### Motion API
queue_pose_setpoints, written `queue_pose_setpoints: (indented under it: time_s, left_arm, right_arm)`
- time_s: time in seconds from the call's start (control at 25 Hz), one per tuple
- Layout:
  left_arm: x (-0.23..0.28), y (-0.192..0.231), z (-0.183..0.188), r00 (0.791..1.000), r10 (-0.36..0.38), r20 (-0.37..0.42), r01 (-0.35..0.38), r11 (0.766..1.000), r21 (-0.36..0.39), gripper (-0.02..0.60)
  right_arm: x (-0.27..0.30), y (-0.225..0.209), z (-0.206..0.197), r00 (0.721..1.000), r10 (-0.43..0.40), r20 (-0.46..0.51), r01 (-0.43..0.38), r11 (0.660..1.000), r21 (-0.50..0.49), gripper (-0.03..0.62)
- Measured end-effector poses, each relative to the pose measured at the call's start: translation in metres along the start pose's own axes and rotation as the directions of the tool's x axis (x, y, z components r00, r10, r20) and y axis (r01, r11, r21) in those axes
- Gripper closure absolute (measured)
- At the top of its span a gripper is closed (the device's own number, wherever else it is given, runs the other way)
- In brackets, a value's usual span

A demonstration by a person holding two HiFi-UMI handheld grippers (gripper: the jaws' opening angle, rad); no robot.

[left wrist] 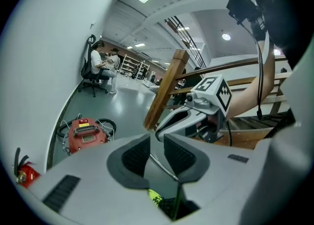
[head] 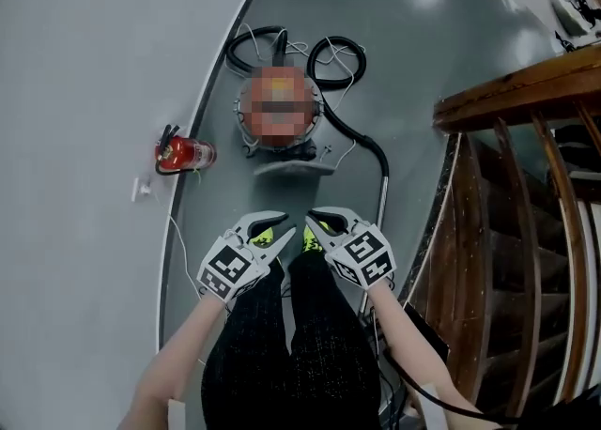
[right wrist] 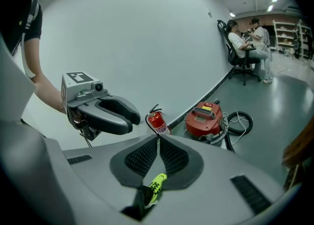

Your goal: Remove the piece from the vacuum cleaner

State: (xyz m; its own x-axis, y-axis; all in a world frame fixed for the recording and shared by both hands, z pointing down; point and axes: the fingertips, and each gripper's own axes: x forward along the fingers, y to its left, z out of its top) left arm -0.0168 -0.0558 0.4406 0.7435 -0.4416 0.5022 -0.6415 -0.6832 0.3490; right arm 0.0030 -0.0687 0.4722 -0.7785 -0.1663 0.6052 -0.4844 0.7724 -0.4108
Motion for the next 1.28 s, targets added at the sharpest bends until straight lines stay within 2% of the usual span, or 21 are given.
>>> queue_pose_setpoints:
  time_s: [0.32, 0.6, 0.8, 1.0, 1.28]
  left_arm:
    - [0.039, 0.019, -0.031, 1.000, -0.015, -0.015, 0.015, 1.000, 0.011, 0.456]
    - [0.060, 0.040, -0.068, 0.999, -0.005, -0.047, 0.006, 1.000, 0.026, 0.451]
    - [0.081, 0.056, -0.095, 0.995, 0.011, -0.099, -0.002, 0.996, 0.092, 0.448]
    - [0.102, 0.074, -0.127, 0.987, 0.036, -0.157, -0.008, 0.984, 0.175, 0.422]
    - [0.123, 0.098, -0.149, 0.980, 0.080, -0.184, -0.046, 0.982, 0.182, 0.388]
  right_arm:
    - [0.030, -0.033, -0.034, 1.000, -0.001, -0.029, 0.000, 1.000, -0.025, 0.570]
    - [0.060, -0.048, -0.065, 0.998, 0.005, -0.067, -0.008, 0.999, -0.044, 0.509]
    - [0.083, -0.060, -0.085, 0.994, 0.008, -0.110, -0.018, 0.995, -0.095, 0.480]
    - [0.104, -0.084, -0.103, 0.989, -0.028, -0.148, 0.006, 0.989, -0.146, 0.444]
    - [0.129, -0.105, -0.114, 0.982, -0.047, -0.182, 0.013, 0.983, -0.185, 0.400]
